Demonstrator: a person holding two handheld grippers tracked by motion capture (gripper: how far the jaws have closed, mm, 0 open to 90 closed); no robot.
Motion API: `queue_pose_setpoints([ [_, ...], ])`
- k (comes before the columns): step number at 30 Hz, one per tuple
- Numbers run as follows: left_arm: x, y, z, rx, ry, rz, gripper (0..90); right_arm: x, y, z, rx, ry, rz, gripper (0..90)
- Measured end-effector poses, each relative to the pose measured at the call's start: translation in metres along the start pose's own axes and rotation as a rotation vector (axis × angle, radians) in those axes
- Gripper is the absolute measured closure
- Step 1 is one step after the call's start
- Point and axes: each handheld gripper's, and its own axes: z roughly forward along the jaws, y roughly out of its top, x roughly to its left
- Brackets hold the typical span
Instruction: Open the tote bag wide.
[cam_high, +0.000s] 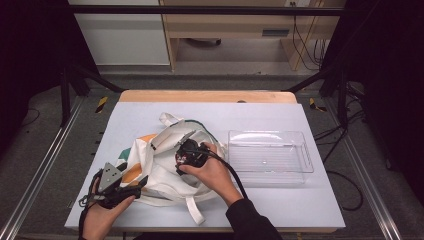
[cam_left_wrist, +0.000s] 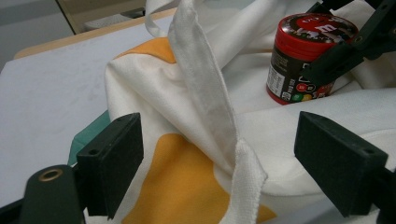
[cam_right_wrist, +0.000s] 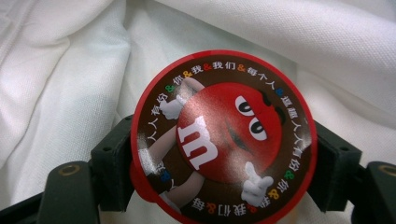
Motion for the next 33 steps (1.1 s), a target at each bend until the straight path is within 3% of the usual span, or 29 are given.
queue_pose_setpoints([
  [15, 0.001, 0.0, -0.001, -0.004, 0.007, -0.003, 15.6, 0.005, 0.005, -0.002, 0.021, -0.018, 0.01, 26.0],
  [33, 0.003, 0.0, -0.002, -0.01, 0.018, -0.008, 15.6, 0.001, 0.015, -0.029, -0.059, -0.023, 0.015, 26.1],
])
